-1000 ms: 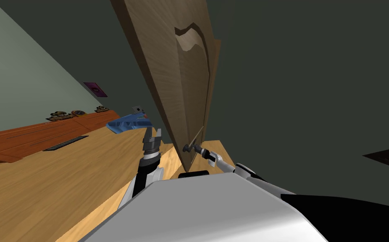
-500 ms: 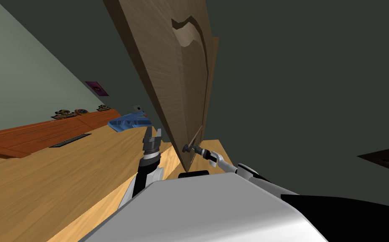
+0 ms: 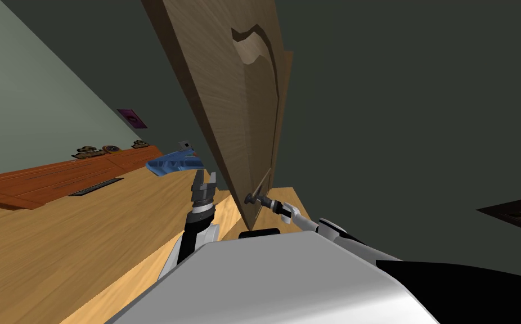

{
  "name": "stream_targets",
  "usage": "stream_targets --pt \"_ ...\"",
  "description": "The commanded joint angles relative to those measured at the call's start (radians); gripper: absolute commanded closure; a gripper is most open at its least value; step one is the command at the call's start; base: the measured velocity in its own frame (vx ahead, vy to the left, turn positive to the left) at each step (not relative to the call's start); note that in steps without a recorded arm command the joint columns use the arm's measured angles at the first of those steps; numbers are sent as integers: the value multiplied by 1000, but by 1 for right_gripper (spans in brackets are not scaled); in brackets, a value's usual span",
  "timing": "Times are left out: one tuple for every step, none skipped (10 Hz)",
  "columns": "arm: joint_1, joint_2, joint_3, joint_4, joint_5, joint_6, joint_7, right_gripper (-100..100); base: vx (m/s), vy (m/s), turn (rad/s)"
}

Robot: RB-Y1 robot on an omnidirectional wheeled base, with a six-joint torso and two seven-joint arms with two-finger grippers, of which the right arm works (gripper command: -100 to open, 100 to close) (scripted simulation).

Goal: Push the door open

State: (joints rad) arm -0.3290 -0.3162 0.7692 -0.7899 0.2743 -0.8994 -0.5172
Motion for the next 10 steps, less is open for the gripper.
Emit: stream_targets --pt "8 11 15 1 7 -9 2 100 -4 -17 16" --pt "8 11 15 1 7 -9 2 100 -16 -18 -16" --pt "8 11 15 1 7 -9 2 100 -5 -21 21" --pt "8 11 15 1 7 -9 2 100 -3 -15 15" --pt "8 11 15 1 7 -9 2 100 -15 2 -45" --pt "8 11 15 1 7 -9 2 100 -12 -3 -30" --pt "8 11 15 1 7 -9 2 100 7 -9 34" --pt "8 11 15 1 7 -9 2 100 6 5 10" --pt "5 -9 20 -12 9 -13 -7 100 -17 -74 74" --pt "6 -13 26 -15 11 -20 -11 100 -36 -122 95"
